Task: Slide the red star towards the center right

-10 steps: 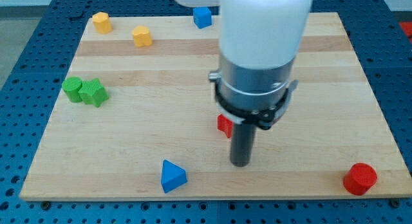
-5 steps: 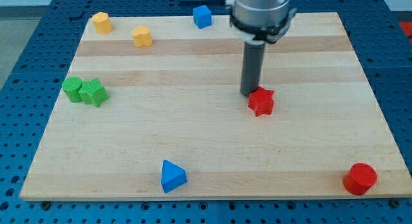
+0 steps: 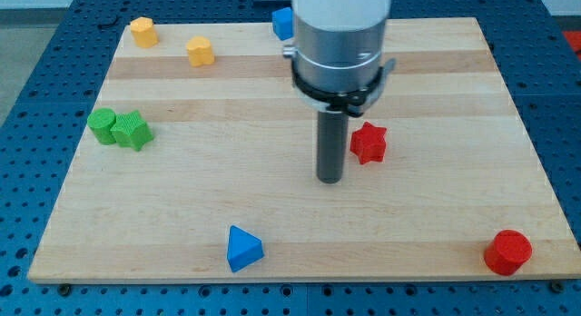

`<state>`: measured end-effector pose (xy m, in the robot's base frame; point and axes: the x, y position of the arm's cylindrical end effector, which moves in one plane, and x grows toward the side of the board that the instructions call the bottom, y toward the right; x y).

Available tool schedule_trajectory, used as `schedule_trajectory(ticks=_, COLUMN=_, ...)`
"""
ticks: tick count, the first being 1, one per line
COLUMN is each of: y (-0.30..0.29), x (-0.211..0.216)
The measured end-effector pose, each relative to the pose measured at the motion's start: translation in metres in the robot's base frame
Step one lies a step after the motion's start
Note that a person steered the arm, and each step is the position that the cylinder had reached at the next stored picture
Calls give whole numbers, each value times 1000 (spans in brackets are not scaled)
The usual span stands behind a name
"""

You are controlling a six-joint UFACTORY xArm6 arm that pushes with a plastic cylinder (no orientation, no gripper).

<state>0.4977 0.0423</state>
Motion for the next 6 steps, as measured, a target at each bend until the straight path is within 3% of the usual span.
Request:
schedule_trajectory(ticks=3, y=72, x=-90)
schedule_trajectory(ticks=4, y=63, x=-90)
schedule_trajectory(ticks=6, y=52, x=-40)
